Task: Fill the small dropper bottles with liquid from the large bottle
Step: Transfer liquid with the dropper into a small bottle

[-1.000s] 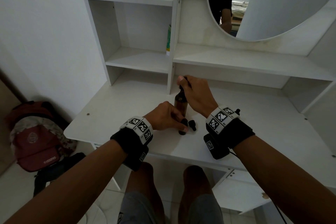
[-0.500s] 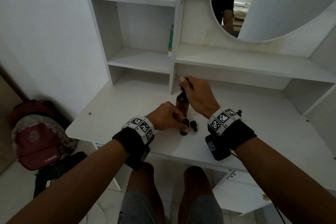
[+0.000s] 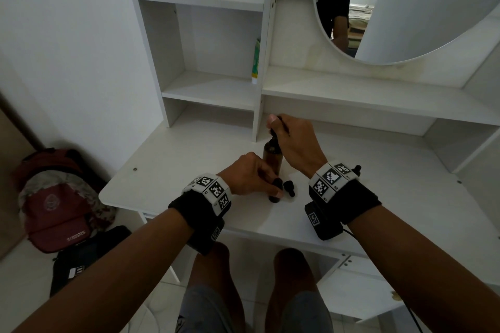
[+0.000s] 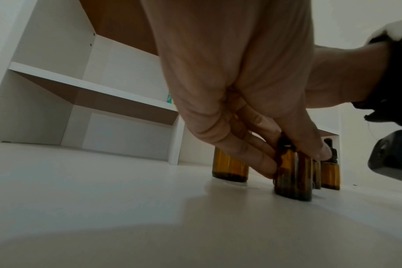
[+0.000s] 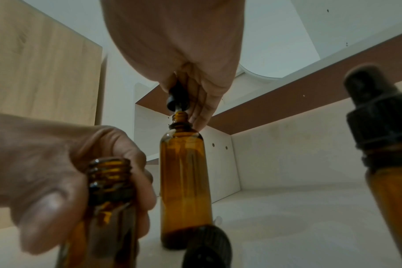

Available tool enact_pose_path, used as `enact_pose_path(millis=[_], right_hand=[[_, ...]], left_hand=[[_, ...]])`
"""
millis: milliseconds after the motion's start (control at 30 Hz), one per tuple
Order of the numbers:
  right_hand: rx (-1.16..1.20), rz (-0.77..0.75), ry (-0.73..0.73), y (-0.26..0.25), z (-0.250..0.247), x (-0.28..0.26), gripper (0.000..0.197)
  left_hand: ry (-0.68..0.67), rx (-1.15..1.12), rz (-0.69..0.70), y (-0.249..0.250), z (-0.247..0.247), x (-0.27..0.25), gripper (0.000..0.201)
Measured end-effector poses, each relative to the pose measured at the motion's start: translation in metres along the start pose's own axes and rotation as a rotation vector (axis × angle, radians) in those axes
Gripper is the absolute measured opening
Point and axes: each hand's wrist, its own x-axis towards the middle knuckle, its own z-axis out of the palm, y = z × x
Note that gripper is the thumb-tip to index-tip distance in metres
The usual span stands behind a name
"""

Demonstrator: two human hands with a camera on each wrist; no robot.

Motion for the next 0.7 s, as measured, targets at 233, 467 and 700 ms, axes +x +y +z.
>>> enact_pose_path(millis=[233, 467, 700], right_hand=[[-0.019, -0.022, 0.003, 0.000, -0.002, 0.001, 0.047], [-0.014, -0.016, 0.017, -0.003, -0.005, 0.001, 0.045], [0.127, -0.009, 0.219, -0.033, -0.052, 0.016, 0.034]], left_hand=[[0.003, 0.016, 0.013, 0.002, 0.000, -0.002, 0.025], [0.009, 0.031, -0.001, 0.002, 0.000, 0.000, 0.026], [0.007, 0.020, -0.007, 0.002, 0.000, 0.000, 0.025]])
